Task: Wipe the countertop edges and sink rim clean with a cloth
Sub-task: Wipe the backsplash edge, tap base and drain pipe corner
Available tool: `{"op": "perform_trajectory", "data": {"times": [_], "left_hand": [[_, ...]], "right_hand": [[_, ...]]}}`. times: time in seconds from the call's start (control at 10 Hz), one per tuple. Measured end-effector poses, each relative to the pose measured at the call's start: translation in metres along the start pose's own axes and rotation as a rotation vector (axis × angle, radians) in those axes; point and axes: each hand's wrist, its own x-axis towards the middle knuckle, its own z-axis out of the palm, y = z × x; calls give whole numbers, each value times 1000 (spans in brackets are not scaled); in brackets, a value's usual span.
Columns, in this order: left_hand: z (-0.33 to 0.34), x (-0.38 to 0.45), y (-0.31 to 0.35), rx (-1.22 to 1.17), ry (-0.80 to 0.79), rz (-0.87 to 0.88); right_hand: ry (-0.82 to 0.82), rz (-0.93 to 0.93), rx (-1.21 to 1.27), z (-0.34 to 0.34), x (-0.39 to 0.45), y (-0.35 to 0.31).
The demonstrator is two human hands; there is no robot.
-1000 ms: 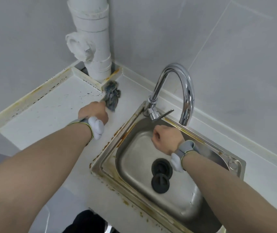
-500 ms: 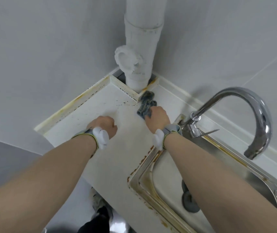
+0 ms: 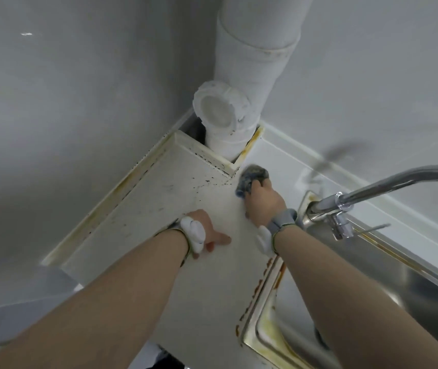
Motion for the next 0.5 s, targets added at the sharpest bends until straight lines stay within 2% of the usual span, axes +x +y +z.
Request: {"op": "perform_trajectory", "data": {"times": [0.2,0.3,0.4,0.5], "left_hand": [[-8,9,0,-167,-154,14],[-7,8,1,-184,-176,-10],[-4,9,4,-208,-167,-23],[-1,20,-1,-262,-73,-33]], "right_hand": [[60,297,193,-24,28,11],[49,336,238,-43,50,16],[34,289,243,-60,71,23],[95,208,197,-69,84,25]]}}
